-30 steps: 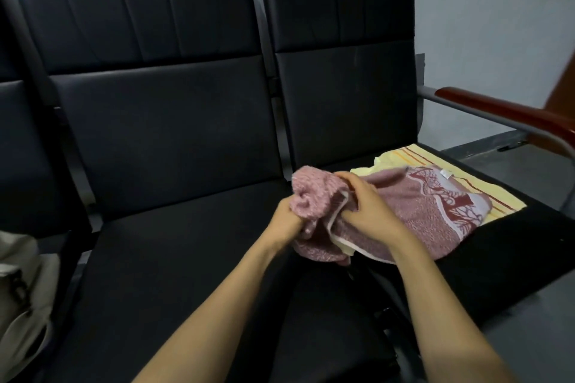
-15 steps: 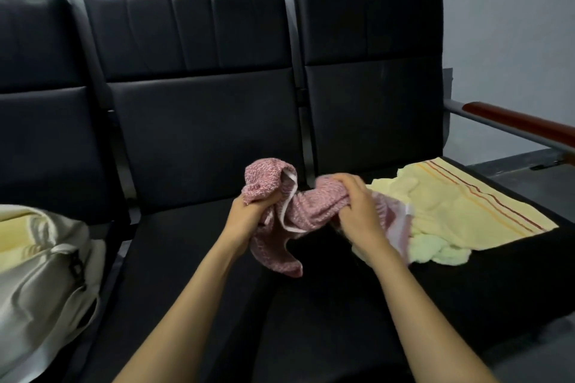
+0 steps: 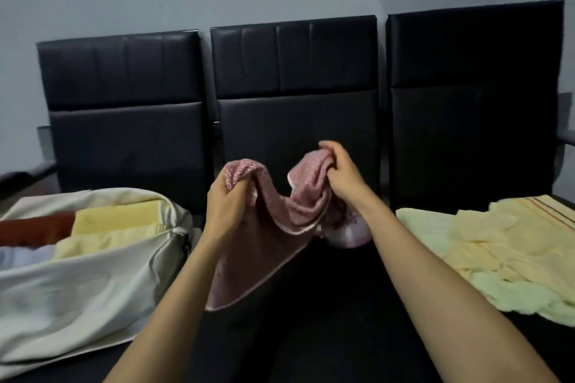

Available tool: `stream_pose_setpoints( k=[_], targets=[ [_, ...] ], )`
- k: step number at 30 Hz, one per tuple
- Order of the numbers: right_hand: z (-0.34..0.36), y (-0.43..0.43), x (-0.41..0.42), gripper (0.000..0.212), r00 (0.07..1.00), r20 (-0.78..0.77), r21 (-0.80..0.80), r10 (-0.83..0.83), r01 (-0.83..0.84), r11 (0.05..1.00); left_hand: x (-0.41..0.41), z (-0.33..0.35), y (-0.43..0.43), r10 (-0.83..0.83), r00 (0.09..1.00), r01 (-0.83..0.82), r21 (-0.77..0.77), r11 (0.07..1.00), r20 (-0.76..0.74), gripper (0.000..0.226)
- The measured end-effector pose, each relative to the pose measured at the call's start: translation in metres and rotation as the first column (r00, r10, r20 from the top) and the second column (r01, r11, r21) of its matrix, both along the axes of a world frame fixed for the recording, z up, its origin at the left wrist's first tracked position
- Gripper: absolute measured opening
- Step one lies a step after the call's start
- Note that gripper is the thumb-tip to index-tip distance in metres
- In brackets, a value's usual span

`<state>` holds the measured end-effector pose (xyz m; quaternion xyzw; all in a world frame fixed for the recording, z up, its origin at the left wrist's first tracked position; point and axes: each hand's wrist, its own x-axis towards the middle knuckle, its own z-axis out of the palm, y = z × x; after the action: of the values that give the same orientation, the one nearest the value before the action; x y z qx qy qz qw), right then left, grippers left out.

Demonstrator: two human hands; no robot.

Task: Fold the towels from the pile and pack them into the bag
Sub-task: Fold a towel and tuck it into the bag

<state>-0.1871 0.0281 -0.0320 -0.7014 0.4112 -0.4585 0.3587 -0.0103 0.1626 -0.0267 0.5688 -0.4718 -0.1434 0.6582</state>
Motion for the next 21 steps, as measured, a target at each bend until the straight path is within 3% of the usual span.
stream_pose_setpoints(
  k=[3,6,8,9,10,13,16,19,21],
  targets=[
    [0.019,-0.021,-0.006,0.063,0.996,0.086,0.002,0.018,-0.019,1.0,-0.011,0.007,0.012,-0.193,0.968,0.199,-0.017,0.98,0.163,0.033],
    [0.006,-0.016,-0.025,0.041,0.994,-0.076,0.016,-0.072,0.074,0.997,-0.031,-0.015,0.004,-0.396,0.89,0.329,0.281,0.902,0.228,0.051],
    [-0.014,0.002,-0.037,0.032,0.977,-0.213,0.1,0.007,0.015,0.995,-0.047,-0.039,-0.001,-0.633,0.762,0.454,0.582,0.675,0.139,0.08],
    [-0.027,0.011,-0.043,0.032,0.952,-0.297,0.146,0.074,-0.031,0.989,-0.053,-0.052,-0.002,-0.712,0.699,0.497,0.668,0.554,0.071,0.085],
    [-0.039,0.02,-0.049,0.032,0.909,-0.391,0.182,0.146,-0.079,0.98,-0.057,-0.064,-0.004,-0.738,0.674,0.508,0.706,0.493,0.031,0.082],
    [-0.075,0.046,-0.058,0.03,0.709,-0.648,0.27,0.278,-0.127,0.954,-0.06,-0.089,-0.009,-0.664,0.735,0.359,0.753,0.552,0.137,0.055],
    [-0.107,0.063,-0.06,0.041,0.647,-0.711,0.306,0.275,-0.068,0.95,-0.057,-0.111,-0.008,-0.645,0.665,0.096,0.814,0.572,0.375,0.027],
    [-0.134,0.077,-0.059,0.052,0.553,-0.768,0.346,0.324,-0.068,0.936,-0.055,-0.139,-0.002,-0.685,0.613,0.01,0.863,0.505,0.394,0.026],
    [-0.145,0.084,-0.058,0.055,0.498,-0.817,0.292,0.291,-0.078,0.953,-0.051,-0.154,0.002,-0.638,0.631,-0.018,0.831,0.556,0.441,0.033]
  ],
)
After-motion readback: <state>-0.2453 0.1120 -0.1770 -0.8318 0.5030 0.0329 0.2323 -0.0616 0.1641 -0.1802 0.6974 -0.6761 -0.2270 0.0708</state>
